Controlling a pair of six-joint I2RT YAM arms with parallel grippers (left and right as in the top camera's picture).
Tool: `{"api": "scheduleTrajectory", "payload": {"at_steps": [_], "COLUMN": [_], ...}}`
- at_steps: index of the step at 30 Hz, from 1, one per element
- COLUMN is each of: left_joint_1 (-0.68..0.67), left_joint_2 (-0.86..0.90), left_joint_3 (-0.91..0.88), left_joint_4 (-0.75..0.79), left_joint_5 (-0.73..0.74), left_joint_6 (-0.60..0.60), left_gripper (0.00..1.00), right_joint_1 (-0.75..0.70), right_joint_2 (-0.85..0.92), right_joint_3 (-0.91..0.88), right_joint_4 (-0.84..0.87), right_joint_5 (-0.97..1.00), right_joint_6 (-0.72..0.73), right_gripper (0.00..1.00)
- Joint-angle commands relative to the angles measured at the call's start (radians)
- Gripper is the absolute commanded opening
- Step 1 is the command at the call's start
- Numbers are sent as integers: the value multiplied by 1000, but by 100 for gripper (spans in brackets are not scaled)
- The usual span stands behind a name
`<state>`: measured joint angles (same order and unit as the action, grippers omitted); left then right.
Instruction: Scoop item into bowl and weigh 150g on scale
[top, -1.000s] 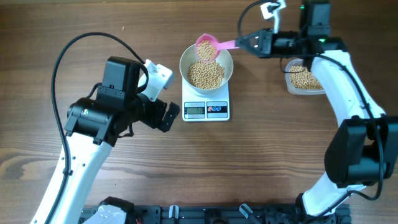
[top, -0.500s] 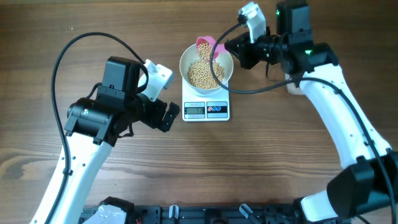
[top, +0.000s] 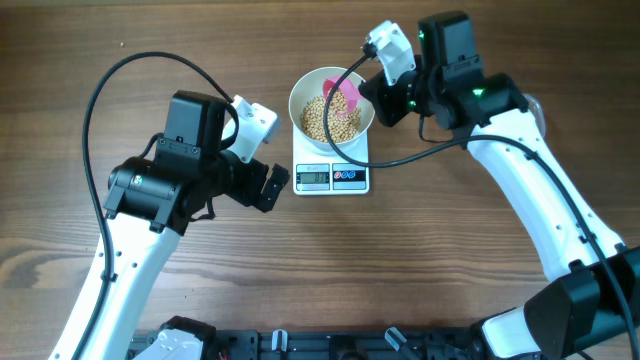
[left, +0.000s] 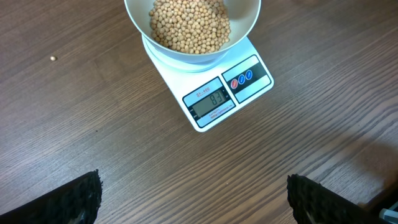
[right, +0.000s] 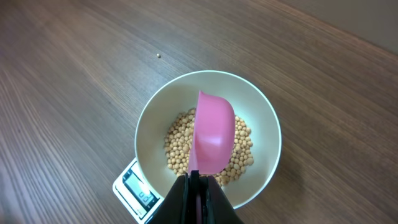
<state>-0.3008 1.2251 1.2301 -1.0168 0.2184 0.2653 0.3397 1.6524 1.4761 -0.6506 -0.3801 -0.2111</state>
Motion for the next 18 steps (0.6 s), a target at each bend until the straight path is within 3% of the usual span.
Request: {"api": "scheduleTrajectory", "payload": {"at_steps": [1,7,12,18], "left_joint_1": [5,5,5,5], "left_joint_2": [-2,-2,-2,-2], "left_joint_3": [11,11,11,11], "left_joint_4": [3,3,3,3], "left_joint_5": [6,6,6,6], "left_joint_6": [16,16,16,16], "left_gripper": [100,100,100,100], "right_joint_1": [36,87,184,223], "right_joint_2": [-27,-27,-27,-27], "right_joint_3": [15,31,31,31], "right_joint_4": [1,-3,-5,8], "right_joint_5": [90,233,492,545], "right_joint_6": [-23,-34,-146,-178], "right_gripper": [4,4,4,4]}}
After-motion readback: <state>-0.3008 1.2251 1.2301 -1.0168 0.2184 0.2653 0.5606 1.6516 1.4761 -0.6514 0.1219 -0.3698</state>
